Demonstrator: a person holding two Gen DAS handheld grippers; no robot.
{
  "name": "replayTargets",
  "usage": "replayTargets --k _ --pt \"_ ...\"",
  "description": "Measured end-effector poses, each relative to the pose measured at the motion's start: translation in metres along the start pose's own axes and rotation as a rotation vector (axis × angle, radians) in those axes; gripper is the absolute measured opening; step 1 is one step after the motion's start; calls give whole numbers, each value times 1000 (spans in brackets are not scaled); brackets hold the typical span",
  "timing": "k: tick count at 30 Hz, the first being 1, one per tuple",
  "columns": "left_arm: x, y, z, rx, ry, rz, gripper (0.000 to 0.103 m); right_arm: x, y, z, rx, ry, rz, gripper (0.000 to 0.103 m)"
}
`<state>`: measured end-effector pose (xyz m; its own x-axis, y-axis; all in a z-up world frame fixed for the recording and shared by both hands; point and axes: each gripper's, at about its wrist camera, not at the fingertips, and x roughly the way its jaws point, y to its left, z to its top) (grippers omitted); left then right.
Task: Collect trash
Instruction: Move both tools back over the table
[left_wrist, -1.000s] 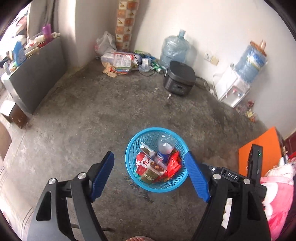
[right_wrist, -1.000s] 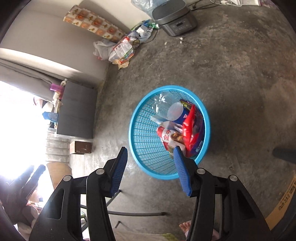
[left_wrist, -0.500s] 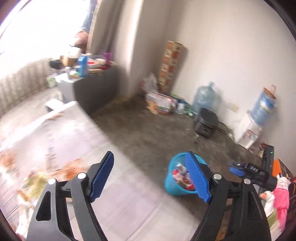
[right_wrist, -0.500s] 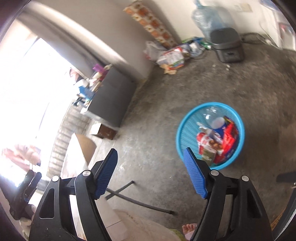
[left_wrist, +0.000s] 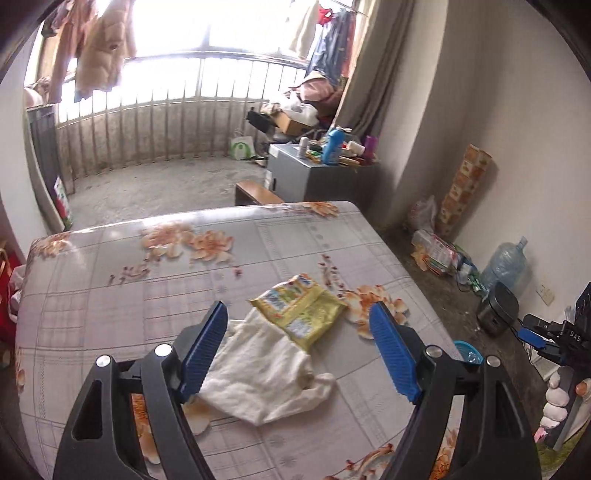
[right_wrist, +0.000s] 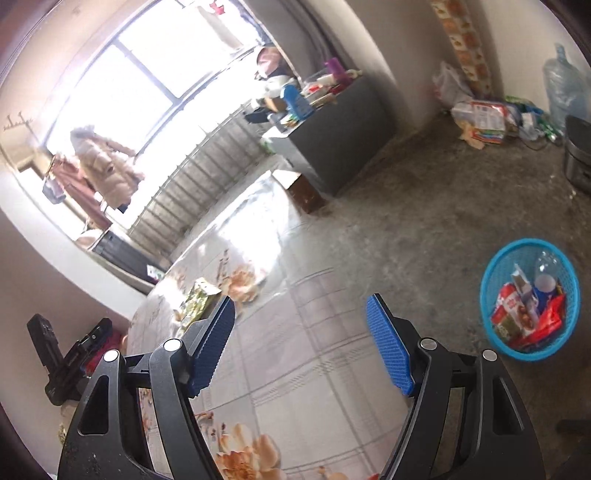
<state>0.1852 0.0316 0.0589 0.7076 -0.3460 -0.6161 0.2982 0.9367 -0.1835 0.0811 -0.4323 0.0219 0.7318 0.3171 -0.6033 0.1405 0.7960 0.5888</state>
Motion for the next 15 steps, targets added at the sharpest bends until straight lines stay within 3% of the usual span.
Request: replayTargets --k 7,13,15 --pt "-11 59 -24 -116 15 47 77 73 89 7 -150 148 88 70" --pt "5 79 -43 -179 62 -7 73 135 144 0 -274 237 59 69" --pt "9 79 -46 -190 75 -34 66 157 151 4 -279 245 27 62"
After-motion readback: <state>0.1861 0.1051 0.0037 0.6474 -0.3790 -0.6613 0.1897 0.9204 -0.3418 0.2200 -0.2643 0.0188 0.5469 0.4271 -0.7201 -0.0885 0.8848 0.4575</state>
